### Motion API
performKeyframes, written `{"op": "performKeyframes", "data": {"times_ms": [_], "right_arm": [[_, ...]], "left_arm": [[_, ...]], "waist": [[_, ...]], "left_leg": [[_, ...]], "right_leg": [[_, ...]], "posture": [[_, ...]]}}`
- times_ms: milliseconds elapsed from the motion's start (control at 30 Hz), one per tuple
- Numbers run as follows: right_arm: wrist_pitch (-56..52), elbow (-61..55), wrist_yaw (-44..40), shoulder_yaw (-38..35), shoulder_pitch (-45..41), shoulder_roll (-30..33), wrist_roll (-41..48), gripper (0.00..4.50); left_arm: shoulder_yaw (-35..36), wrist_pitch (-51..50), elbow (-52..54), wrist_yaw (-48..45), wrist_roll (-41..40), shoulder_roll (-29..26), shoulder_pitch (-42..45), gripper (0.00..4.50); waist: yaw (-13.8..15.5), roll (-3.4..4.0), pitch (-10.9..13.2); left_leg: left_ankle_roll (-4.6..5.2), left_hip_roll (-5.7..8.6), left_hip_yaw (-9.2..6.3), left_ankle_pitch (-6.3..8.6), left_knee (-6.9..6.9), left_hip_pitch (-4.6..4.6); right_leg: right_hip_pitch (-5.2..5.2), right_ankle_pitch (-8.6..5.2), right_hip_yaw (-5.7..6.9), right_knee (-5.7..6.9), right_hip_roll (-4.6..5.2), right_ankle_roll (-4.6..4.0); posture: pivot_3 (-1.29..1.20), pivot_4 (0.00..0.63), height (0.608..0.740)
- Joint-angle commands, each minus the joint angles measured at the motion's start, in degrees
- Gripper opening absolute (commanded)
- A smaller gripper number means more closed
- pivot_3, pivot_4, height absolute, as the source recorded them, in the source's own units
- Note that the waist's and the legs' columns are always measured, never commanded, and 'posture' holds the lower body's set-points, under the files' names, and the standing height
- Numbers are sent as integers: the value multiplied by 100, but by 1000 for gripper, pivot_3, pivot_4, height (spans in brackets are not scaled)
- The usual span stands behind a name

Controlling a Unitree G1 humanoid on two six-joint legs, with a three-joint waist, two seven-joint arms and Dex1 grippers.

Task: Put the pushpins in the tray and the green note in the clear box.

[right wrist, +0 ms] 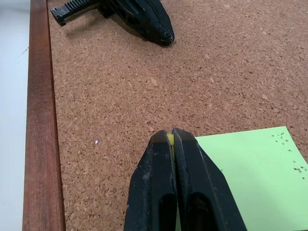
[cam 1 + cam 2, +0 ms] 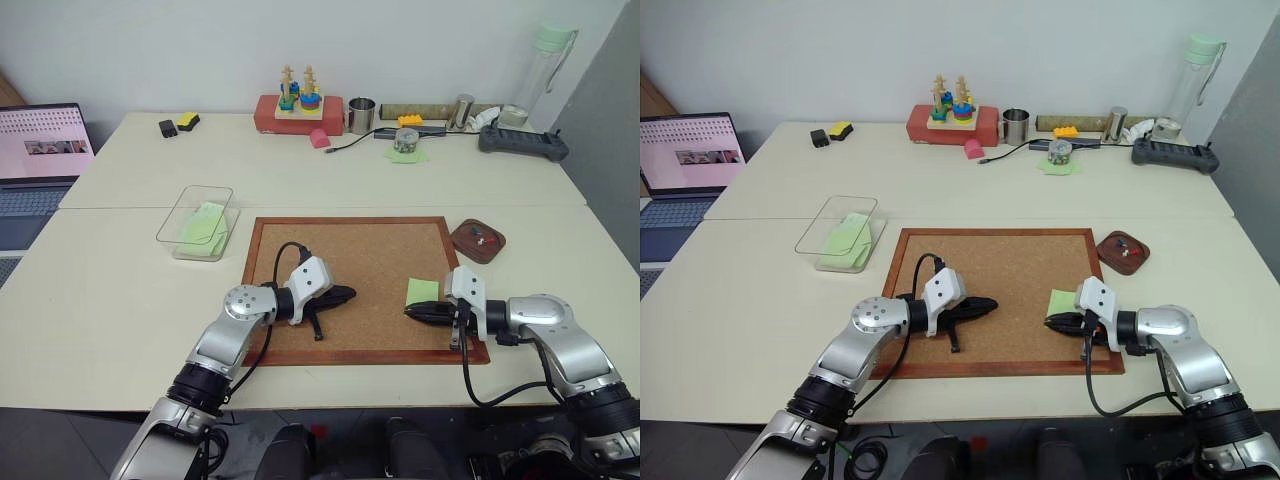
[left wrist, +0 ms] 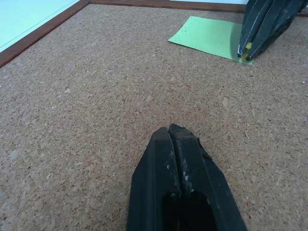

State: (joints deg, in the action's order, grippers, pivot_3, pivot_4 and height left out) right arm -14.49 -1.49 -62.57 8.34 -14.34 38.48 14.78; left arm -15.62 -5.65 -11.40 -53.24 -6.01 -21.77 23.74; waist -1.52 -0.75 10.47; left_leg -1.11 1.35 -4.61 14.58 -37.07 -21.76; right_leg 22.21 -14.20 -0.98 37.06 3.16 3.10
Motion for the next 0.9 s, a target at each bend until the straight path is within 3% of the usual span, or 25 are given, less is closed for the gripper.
{"op": "performKeyframes", "data": {"times_ms": [33, 200, 367, 667, 900], "right_arm": [[-76, -490, -46, -351, -153, 136, 281, 41], [-18, -764, -108, -437, -301, 324, 307, 41], [372, -851, -175, -324, -495, 435, 63, 41], [2461, -337, -225, 214, -907, 543, -1175, 0], [3783, 20, -234, 507, -1203, 557, -1677, 0]], "left_arm": [[-12, -48, -131, 43, 128, -55, -26, 0], [110, -357, 77, -31, -107, -52, -43, 0], [488, -1346, 822, -149, -831, -146, -63, 0], [1464, -3817, 1994, 80, -2939, 10, -128, 1790], [1489, -4291, 1964, 557, -3345, 470, 10, 3145]], "waist": [[0, 0, 0], [-4, 0, 0], [-22, -6, 4], [-19, -12, 10], [-12, -17, 13]], "left_leg": [[0, 1, 0, 0, 0, -1], [0, 0, 0, 0, 0, 0], [0, -2, -1, 0, 4, -6], [-1, -2, -3, 0, 4, -8], [-5, -2, -4, -2, 3, -7]], "right_leg": [[1, 0, 0, 0, 0, 0], [1, -1, -1, 0, 0, 1], [7, -3, 4, -1, -1, 4], [8, -4, 3, -1, 0, 7], [9, 0, 3, -1, 1, -1]], "posture": [[0, 150, 740], [0, 150, 740], [0, 150, 740], [0, 150, 740], [0, 150, 740]]}}
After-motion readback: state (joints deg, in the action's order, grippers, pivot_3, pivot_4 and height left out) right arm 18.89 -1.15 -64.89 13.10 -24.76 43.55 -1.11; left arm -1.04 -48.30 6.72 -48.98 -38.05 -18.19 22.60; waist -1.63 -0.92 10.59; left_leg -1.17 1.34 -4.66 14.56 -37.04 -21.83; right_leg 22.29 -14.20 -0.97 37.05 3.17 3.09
